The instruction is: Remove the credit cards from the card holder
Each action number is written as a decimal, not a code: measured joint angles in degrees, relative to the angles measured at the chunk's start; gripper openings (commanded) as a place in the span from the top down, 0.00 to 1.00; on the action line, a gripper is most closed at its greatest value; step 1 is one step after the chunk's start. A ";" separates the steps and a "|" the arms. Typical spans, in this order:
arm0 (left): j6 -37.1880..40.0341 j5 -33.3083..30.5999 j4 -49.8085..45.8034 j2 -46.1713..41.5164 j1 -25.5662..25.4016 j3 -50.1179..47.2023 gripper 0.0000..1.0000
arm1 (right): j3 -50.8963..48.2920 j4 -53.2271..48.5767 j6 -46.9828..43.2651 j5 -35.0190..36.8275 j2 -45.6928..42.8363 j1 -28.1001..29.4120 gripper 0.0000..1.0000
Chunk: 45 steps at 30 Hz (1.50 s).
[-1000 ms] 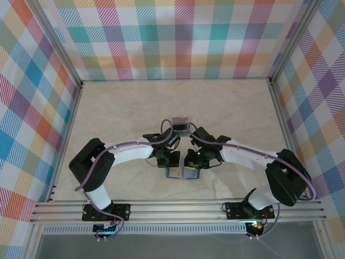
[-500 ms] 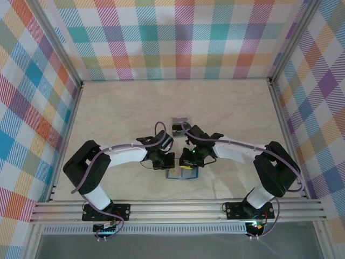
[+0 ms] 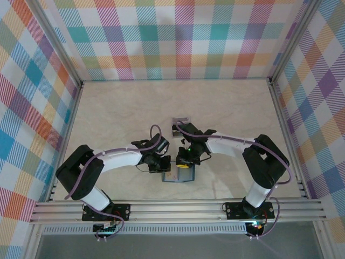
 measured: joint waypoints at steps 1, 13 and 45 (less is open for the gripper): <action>-0.15 -0.09 -0.28 -0.13 0.02 0.00 0.92 | 0.07 -0.33 -0.26 0.15 0.11 0.00 0.81; -0.57 -0.98 -4.02 -0.90 0.00 1.09 0.91 | 0.09 -0.85 -0.68 -0.20 0.52 2.62 0.79; -0.59 -1.51 -3.85 -0.46 0.79 0.39 0.93 | -9.70 13.16 -1.31 -0.55 -1.01 2.25 0.82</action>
